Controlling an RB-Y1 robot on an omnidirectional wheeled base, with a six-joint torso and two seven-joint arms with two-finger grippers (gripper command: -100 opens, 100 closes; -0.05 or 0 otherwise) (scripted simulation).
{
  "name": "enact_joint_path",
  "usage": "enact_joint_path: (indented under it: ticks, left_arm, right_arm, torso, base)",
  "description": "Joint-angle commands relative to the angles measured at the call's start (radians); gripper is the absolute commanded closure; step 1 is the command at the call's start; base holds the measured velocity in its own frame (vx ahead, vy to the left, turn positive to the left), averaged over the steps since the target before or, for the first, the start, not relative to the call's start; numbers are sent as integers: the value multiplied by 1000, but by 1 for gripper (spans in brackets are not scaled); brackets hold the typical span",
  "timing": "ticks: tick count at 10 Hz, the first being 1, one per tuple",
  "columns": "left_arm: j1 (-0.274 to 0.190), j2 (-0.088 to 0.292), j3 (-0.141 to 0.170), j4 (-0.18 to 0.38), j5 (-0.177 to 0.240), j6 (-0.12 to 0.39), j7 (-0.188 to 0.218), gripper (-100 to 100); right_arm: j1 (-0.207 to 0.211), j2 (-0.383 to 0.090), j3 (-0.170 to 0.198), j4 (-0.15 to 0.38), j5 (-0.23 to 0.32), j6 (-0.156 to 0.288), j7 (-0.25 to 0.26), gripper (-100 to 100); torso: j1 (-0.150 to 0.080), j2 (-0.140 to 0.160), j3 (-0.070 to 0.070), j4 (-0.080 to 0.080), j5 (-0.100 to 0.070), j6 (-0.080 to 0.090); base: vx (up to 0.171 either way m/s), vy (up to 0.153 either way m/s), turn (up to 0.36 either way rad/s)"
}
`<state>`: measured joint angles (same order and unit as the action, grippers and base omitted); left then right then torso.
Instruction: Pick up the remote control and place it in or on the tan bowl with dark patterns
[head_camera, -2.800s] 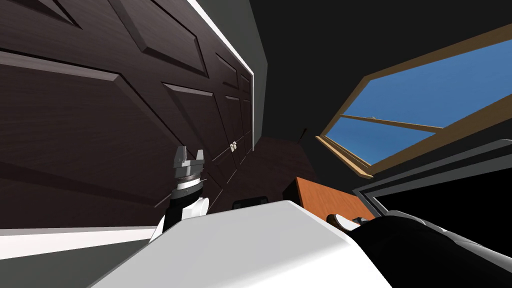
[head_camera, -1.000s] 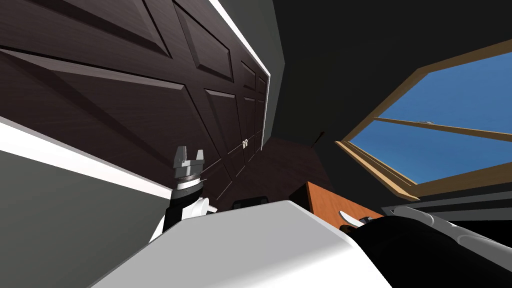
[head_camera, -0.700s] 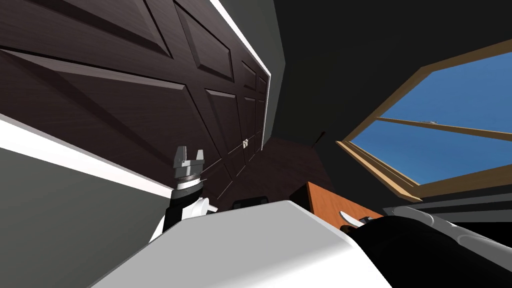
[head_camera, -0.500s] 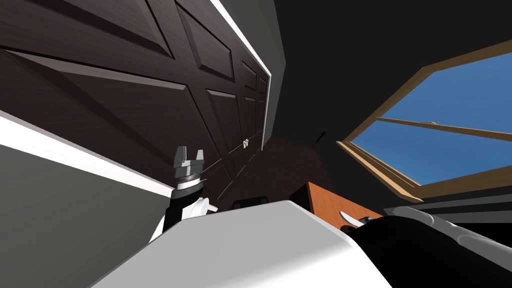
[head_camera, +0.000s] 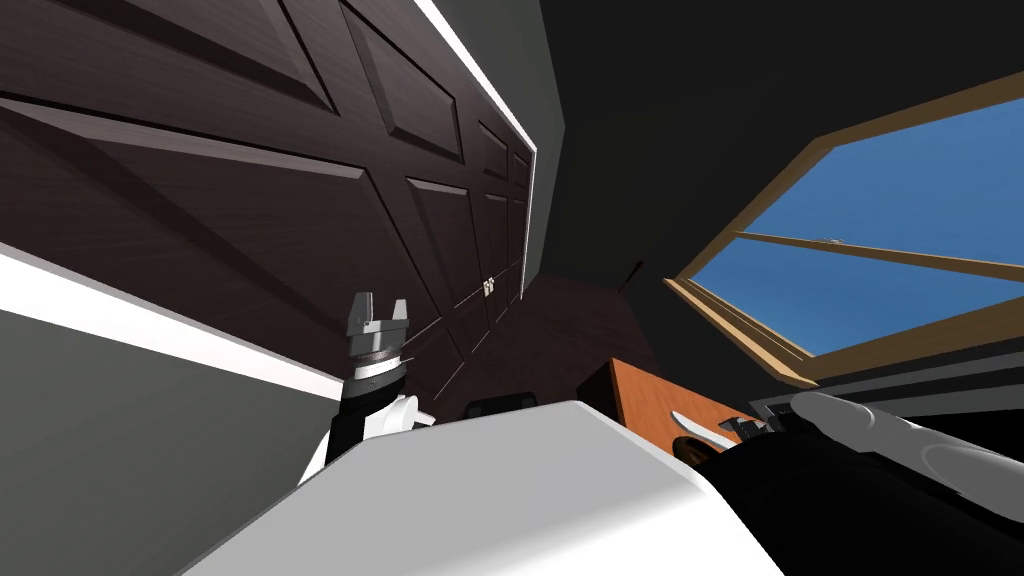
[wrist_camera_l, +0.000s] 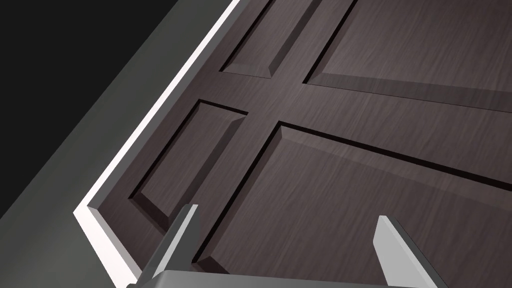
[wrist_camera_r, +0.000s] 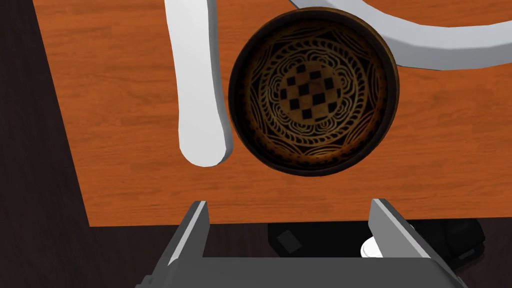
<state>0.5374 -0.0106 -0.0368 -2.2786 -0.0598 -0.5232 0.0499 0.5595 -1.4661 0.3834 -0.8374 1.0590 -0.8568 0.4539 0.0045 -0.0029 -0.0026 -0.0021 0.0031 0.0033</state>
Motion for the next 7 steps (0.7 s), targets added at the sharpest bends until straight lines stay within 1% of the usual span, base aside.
enact_joint_path:
  ticks: [1, 2, 3, 7]
  left_arm:
    - [0, 0, 0, 0, 0, 0, 0, 0]
    - [0, 0, 0, 0, 0, 0, 0, 0]
    - [0, 0, 0, 0, 0, 0, 0, 0]
    - [0, 0, 0, 0, 0, 0, 0, 0]
  right_arm:
    - [-4, -29, -8, -12, -3, -22, -8, -100]
    - [-1, -17, -5, -9, -2, -12, -4, -100]
    - [-1, -19, -6, -10, -2, -14, -5, 0]
    - [-1, -19, -5, -10, -2, -14, -5, 0]
  torso:
    - [0, 0, 0, 0, 0, 0]
    - [0, 0, 0, 0, 0, 0]
    - [-1, -1, 0, 0, -1, 0]
    - [-3, -2, -1, 0, -1, 0]
  base:
    - [-28, 26, -66]
    - [-11, 11, -9]
    - [0, 0, 0]
    - [0, 0, 0]
